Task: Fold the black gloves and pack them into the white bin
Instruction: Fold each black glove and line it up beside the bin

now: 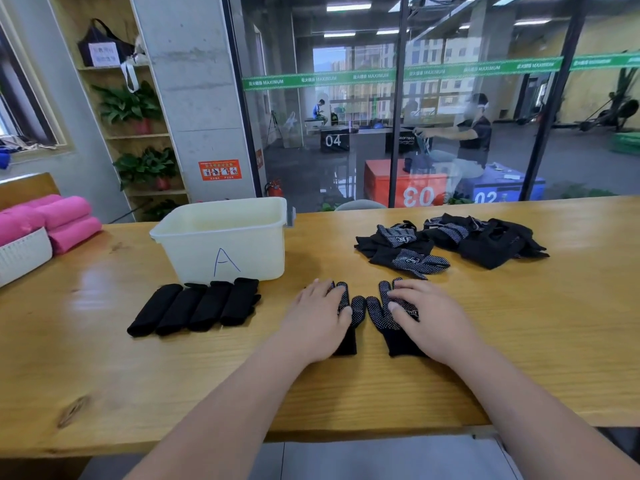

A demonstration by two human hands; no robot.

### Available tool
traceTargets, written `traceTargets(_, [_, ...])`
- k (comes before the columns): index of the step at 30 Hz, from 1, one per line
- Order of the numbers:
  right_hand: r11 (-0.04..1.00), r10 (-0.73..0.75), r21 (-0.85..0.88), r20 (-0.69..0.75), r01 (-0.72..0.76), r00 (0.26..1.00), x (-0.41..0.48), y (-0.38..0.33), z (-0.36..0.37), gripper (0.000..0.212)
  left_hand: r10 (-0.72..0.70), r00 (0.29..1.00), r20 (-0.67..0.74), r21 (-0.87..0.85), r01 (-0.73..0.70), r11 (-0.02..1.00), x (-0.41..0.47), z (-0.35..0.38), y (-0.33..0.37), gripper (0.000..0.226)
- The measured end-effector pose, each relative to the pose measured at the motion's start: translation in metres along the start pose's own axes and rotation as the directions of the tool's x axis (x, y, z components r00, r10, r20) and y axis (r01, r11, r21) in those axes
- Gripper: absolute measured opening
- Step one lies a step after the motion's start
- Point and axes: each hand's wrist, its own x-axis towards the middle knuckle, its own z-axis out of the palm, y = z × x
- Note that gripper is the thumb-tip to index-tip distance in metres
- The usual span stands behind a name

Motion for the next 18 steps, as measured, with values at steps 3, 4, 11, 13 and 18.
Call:
traceTargets(3, [0.99,0.055,-0.139,0.185,-0.029,0.981,0.018,-0.013,0.011,0.07,-0.057,0.992,0.112,-0.005,0.058,0.998,0.023,0.014,0.003,0.07])
traceTargets(4, [0.982,0.084,-0.185,0.258,-0.036,0.963,0.023,-0.016,0.017,0.075,-0.072,0.988,0.137,0.015,0.07,0.997,0.028,0.02,0.004,0.072])
traceTargets(11, [0.939,0.18,-0.338,0.311,-0.068,0.933,0.028,-0.016,0.035,0.08,-0.086,0.991,0.1,0.18,0.067,0.981,0.04,0.036,-0.004,0.082])
traceTargets(13, [0.939,0.194,-0.336,0.331,-0.077,0.924,0.03,-0.015,0.034,0.083,-0.103,0.988,0.117,0.183,0.08,0.98,0.042,0.034,-0.005,0.083])
traceTargets(18, [0.948,0.171,-0.315,0.387,-0.044,0.906,0.019,-0.013,0.028,0.086,-0.105,0.979,0.172,0.19,0.072,0.979,0.029,0.029,-0.004,0.083])
